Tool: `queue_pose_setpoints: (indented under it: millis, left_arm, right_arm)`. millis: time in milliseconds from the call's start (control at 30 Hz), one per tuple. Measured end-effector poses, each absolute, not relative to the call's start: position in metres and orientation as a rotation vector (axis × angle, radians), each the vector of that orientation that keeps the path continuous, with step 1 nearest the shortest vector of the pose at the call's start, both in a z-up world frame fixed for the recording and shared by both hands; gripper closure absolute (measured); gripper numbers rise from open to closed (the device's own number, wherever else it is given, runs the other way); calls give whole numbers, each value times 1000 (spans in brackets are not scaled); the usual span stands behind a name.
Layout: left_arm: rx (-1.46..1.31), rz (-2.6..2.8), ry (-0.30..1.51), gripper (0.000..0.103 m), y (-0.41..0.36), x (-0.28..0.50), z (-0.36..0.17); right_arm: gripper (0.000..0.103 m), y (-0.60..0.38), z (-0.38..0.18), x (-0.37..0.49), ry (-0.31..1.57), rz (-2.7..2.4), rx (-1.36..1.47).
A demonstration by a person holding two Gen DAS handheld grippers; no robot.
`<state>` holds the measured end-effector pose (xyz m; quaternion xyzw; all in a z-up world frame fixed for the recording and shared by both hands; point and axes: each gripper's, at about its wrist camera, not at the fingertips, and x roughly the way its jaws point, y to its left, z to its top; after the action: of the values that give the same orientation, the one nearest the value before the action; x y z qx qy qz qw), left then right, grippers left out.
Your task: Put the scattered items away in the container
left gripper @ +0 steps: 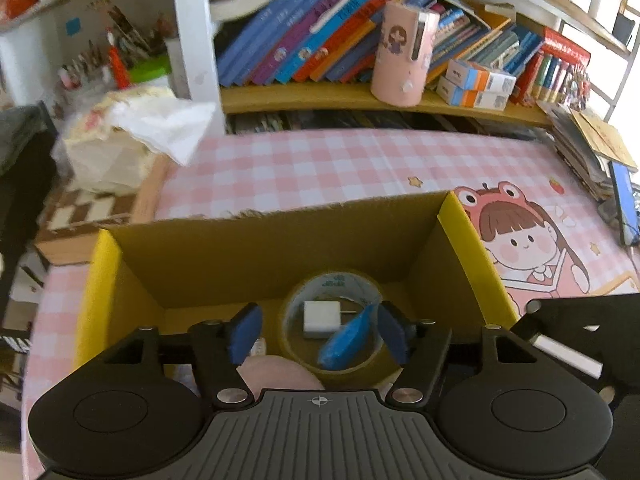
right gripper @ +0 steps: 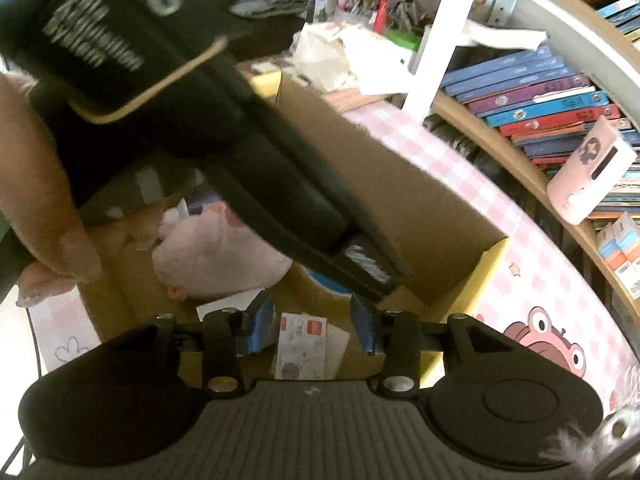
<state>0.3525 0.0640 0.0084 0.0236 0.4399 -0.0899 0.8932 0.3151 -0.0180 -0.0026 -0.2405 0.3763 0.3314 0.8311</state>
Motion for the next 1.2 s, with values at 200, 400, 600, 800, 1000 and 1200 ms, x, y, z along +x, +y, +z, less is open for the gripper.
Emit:
queue_pose_setpoints:
  millis: [200, 400, 600, 800, 1000, 1200]
  left_arm:
    - [42, -181, 796, 25, 68, 315, 42]
    - [44, -134, 682, 19, 71, 260, 73]
    - [87, -89, 623, 13, 77, 194, 90]
    - [108, -67, 607, 10, 73, 135, 89]
    - [70, -29, 608, 7, 68, 94, 76]
    - [44, -26, 633, 7, 59, 62, 56]
  right_arm:
    - [52, -43, 26, 288, 714, 648, -412]
    - [52, -62, 49, 245, 650, 581, -329]
    - [52, -75, 63, 202, 602, 541, -274]
    - [52, -87, 66, 158, 597, 488, -236]
    - [52, -101, 57, 117, 607, 434, -210]
    - [52, -121, 37, 82, 656, 359, -186]
